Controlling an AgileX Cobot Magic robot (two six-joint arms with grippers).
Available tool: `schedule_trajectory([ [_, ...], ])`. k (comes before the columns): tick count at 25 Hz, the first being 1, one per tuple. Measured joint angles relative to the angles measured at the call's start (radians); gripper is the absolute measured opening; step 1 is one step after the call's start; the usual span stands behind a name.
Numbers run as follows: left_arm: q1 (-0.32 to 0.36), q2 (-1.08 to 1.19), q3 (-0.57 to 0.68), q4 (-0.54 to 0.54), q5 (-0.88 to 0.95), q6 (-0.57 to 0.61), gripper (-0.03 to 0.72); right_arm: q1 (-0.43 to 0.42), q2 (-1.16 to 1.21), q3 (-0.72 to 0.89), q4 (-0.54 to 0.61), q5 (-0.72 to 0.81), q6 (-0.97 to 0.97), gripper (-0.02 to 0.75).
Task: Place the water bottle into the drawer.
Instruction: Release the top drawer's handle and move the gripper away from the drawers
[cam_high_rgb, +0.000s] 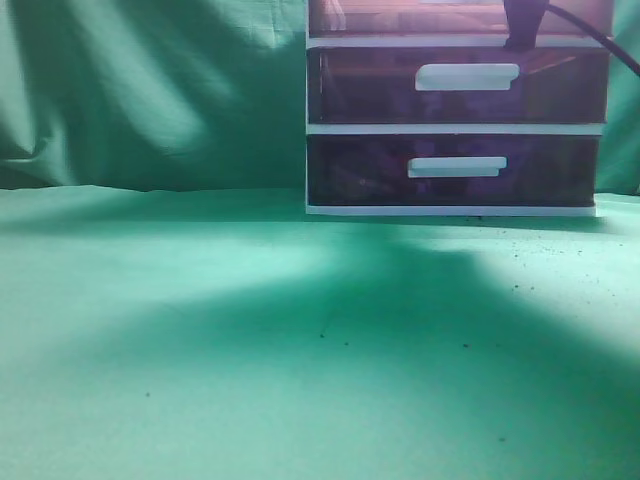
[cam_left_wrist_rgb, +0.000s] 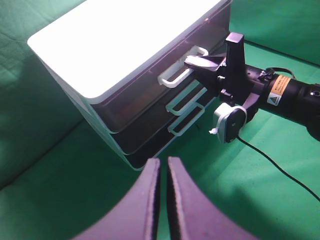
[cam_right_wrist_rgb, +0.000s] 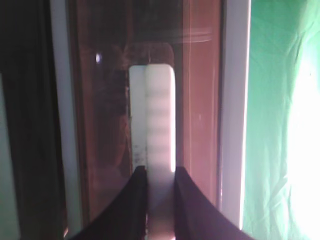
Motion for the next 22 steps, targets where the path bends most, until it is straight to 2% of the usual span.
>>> schedule_trajectory([
  [3, 0.0, 0.0, 0.0, 0.0, 0.0, 0.0, 0.0, 0.0, 0.002, 0.0, -0.002, -0.015, 0.009, 0.105],
  [9, 0.0, 0.0, 0.0, 0.0, 0.0, 0.0, 0.0, 0.004, 0.004, 0.0, -0.002, -0.083, 0.013, 0.336],
  [14, 0.0, 0.0, 0.0, 0.0, 0.002, 0.0, 0.0, 0.038, 0.004, 0.0, 0.022, -0.104, 0.013, 0.336],
  [15, 0.0, 0.0, 0.0, 0.0, 0.004, 0.0, 0.0, 0.046, 0.006, 0.0, 0.027, -0.105, 0.013, 0.377],
  [22, 0.0, 0.0, 0.0, 0.0, 0.015, 0.0, 0.0, 0.065, -0.004, 0.003, 0.09, -0.108, 0.011, 0.361],
])
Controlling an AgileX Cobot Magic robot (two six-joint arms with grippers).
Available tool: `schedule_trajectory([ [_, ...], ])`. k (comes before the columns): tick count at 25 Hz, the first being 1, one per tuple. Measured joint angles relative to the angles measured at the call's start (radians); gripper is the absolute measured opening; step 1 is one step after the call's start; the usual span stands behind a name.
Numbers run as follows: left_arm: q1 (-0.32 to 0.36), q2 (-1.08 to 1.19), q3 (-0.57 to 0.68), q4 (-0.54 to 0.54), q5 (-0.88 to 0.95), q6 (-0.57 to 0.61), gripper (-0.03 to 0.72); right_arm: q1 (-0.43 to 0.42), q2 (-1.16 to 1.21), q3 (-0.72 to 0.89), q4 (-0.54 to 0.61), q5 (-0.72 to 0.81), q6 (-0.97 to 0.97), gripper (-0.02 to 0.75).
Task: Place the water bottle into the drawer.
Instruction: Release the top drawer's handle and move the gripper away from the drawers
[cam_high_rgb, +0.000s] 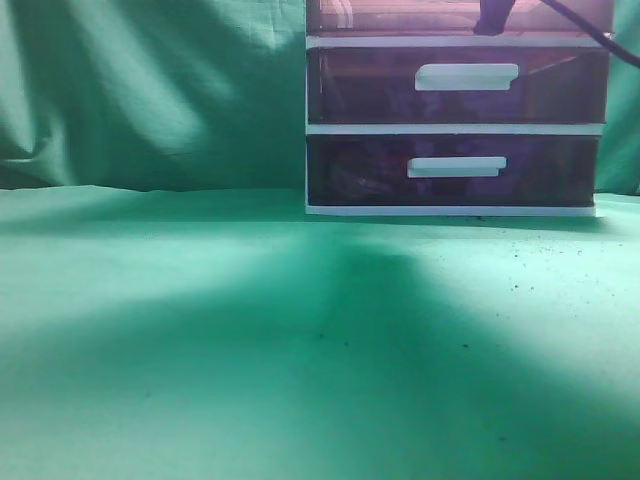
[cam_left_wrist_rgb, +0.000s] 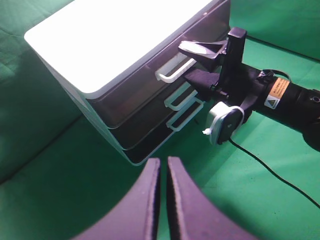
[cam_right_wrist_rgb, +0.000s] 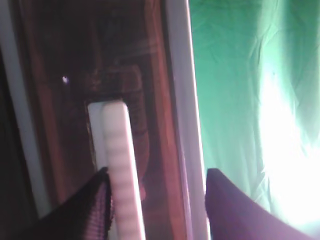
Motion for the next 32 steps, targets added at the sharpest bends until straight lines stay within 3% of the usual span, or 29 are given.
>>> schedule_trajectory([
  [10, 0.0, 0.0, 0.0, 0.0, 0.01, -0.001, 0.0, 0.004, -0.098, 0.106, 0.012, 0.045, 0.006, 0.361],
  [16, 0.0, 0.0, 0.0, -0.002, 0.012, -0.001, 0.0, -0.007, -0.109, 0.108, -0.091, 0.094, 0.029, 0.361],
  [32, 0.0, 0.0, 0.0, 0.008, 0.014, -0.001, 0.0, -0.079, 0.021, -0.09, -0.149, 0.171, 0.16, 0.361],
])
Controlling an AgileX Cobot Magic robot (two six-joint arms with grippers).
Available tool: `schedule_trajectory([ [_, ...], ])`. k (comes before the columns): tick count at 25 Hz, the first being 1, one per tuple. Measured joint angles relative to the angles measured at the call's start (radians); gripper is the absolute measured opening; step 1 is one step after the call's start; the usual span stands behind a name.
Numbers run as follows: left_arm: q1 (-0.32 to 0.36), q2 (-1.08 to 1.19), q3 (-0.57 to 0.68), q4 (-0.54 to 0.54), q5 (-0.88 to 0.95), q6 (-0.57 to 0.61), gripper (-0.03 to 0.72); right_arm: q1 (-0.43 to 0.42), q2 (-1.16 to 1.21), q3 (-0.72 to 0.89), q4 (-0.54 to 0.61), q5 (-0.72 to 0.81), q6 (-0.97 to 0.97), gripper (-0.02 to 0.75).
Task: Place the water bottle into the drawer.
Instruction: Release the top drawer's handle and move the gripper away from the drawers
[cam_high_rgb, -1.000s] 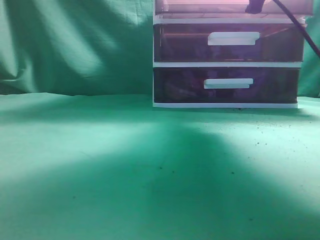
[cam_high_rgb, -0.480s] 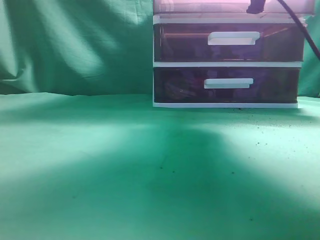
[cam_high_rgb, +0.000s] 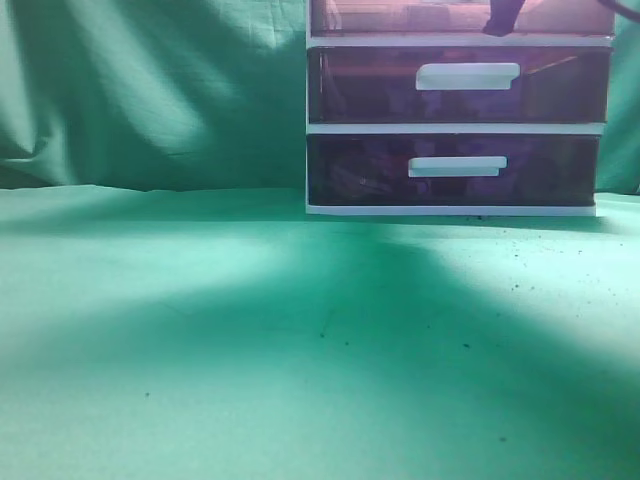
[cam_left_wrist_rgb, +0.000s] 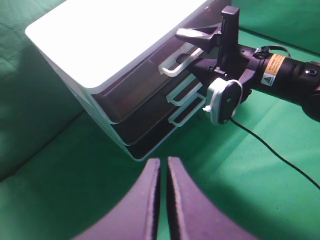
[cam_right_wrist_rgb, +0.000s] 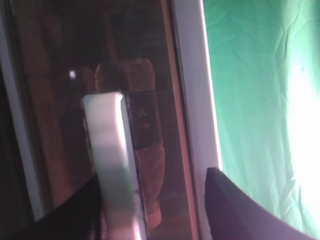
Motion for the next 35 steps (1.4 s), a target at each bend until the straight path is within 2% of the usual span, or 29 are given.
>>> schedule_trajectory([
  [18, 0.0, 0.01, 0.0, 0.017, 0.0, 0.0, 0.0, -0.007, 0.007, -0.009, -0.04, 0.102, 0.025, 0.361],
  [26, 0.0, 0.01, 0.0, 0.017, 0.0, 0.0, 0.0, -0.007, 0.003, -0.007, -0.04, 0.097, 0.035, 0.361],
  [35, 0.0, 0.01, 0.0, 0.017, 0.002, 0.0, 0.0, -0.007, -0.06, 0.1, -0.05, 0.011, 0.043, 0.361],
])
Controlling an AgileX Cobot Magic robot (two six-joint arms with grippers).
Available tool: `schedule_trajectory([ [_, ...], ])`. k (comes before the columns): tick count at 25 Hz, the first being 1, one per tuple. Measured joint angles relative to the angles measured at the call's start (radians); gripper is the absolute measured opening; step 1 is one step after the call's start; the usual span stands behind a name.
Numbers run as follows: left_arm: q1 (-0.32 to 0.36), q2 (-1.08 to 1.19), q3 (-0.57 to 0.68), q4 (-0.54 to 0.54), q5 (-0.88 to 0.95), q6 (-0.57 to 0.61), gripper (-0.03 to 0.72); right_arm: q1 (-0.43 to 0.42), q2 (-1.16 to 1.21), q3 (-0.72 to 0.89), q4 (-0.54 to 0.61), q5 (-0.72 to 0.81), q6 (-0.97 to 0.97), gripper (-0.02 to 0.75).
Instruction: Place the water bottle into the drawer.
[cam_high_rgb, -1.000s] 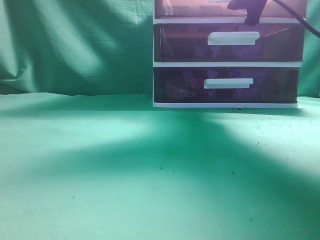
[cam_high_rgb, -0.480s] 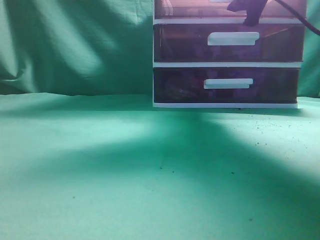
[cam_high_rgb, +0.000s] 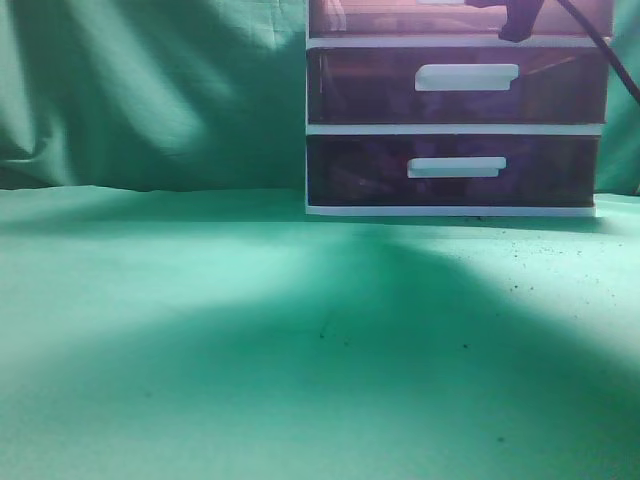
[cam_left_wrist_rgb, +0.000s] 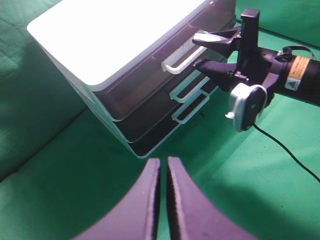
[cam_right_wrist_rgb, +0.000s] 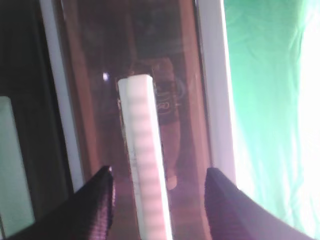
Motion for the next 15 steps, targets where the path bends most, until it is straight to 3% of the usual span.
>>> schedule_trajectory([
  [10, 0.0, 0.012, 0.0, 0.0, 0.0, 0.0, 0.0, 0.004, -0.108, 0.142, -0.027, -0.086, 0.002, 0.361],
  [15, 0.0, 0.012, 0.0, -0.019, 0.0, 0.0, 0.0, 0.074, -0.171, 0.233, 0.023, -0.097, 0.002, 0.361],
])
